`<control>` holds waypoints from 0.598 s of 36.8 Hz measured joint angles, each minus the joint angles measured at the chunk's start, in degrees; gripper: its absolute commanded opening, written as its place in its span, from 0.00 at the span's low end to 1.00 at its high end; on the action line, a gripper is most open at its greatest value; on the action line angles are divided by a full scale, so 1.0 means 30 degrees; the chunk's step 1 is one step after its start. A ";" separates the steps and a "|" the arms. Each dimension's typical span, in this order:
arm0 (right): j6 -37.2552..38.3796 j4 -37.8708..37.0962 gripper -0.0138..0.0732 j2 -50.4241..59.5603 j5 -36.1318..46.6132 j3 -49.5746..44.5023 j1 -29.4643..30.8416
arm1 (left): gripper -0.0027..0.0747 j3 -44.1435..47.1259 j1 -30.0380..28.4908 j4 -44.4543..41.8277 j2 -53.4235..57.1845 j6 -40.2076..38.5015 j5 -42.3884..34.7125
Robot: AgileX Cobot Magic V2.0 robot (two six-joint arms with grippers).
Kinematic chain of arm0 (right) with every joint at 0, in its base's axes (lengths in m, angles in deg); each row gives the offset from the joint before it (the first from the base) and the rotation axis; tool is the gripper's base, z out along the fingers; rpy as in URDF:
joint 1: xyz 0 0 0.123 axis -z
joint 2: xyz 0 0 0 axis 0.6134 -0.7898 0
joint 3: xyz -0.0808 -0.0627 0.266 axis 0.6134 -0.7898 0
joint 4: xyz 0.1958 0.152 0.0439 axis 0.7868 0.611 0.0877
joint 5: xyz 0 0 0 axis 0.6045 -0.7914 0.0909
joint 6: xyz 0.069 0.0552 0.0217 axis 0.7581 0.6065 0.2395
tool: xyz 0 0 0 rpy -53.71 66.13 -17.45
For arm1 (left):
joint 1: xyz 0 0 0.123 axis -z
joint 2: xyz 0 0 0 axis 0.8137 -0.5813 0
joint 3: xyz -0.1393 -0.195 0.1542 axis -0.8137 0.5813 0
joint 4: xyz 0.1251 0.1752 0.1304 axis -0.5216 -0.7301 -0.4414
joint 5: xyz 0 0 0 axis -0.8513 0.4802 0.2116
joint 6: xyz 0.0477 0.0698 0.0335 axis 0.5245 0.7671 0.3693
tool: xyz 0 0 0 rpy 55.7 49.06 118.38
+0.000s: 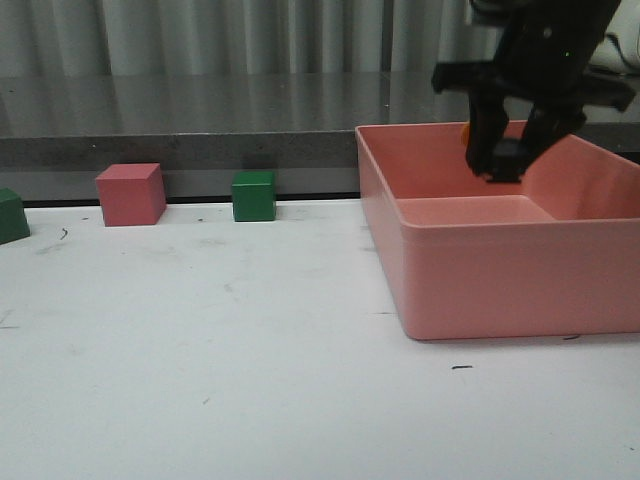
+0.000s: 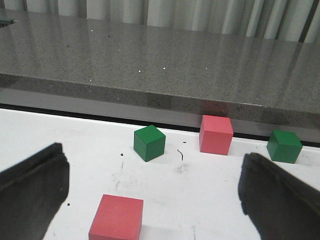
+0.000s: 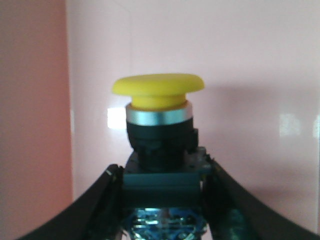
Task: Place and stand button with both arms
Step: 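Lift the button out of the bin with the right gripper, carry toward the cubes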
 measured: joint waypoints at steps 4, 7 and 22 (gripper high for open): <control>0.0000 0.0625 0.42 0.2088 -0.0290 0.0000 -0.1774 | 0.89 0.0000 0.0000 0.0000 0.0000 0.0000 0.0000; 0.0000 0.0842 0.42 0.2517 -0.0319 0.0000 -0.4127 | 0.89 0.0000 0.0000 0.0000 0.0000 0.0000 0.0000; 0.4531 -0.0261 0.42 -0.5620 -0.3015 0.8821 -1.1262 | 0.89 0.0000 0.0000 0.0000 0.0000 0.0000 0.0000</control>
